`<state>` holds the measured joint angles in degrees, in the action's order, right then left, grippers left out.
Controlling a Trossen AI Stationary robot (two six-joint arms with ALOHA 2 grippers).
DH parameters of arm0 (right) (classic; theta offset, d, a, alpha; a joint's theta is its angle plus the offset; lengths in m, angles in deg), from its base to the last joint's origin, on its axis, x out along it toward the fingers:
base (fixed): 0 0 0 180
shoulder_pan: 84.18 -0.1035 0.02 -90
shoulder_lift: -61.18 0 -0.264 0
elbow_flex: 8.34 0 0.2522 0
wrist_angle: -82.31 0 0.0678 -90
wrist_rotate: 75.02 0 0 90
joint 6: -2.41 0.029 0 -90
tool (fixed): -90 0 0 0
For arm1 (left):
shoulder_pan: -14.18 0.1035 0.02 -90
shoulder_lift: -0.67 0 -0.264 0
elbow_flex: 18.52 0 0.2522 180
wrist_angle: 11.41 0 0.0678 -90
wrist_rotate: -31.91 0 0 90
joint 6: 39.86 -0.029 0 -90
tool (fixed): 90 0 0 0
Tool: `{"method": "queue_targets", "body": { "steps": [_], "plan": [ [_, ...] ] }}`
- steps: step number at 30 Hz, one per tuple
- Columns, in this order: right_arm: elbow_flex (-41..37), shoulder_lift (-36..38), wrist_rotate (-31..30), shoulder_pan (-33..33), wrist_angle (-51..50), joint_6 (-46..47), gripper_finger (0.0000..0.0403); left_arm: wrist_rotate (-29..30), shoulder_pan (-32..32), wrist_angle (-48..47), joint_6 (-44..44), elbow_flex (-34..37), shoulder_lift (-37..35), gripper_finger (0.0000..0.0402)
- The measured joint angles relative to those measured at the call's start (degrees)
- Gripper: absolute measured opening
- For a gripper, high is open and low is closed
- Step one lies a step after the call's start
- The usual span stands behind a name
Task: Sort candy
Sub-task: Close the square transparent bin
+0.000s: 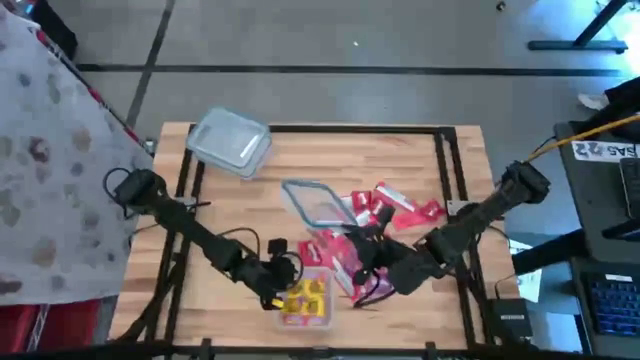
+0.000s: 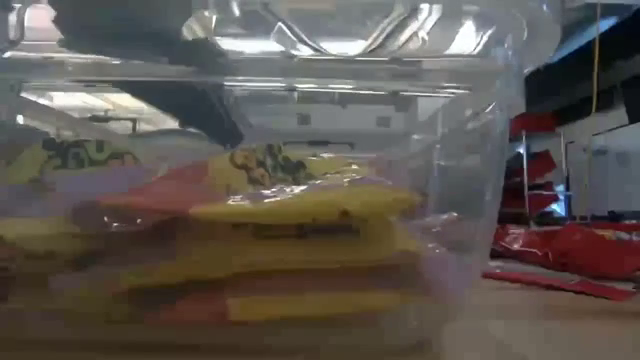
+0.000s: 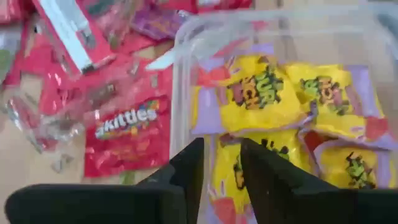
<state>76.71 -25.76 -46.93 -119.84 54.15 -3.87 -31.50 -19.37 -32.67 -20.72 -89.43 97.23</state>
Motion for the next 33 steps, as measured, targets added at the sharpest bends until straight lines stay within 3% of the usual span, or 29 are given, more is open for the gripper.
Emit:
{"method": "queue_targets", "body": {
  "steps": [7,14,25,33],
  "plan": [
    [0.00,0.00,0.00,0.02,0.04,0.00,0.0005,-7.68,3.44,-0.93,2.73,1.66,0.04,0.0088],
    [0.02,0.00,-0.33,0.00,-1.82,-0.03,0.0005,0.10,5.76,-2.63,3.36,2.56,0.06,0.0088],
    [0.02,0.02,-8.47,-3.96,-2.45,-3.41,0.0005,8.60,10.82,-3.42,2.68,2.56,0.06,0.0088],
    [0.02,0.13,-14.21,-8.06,-2.16,-3.18,0.0005,9.80,16.87,-3.42,3.20,2.56,0.06,0.0088]
  ]
}}
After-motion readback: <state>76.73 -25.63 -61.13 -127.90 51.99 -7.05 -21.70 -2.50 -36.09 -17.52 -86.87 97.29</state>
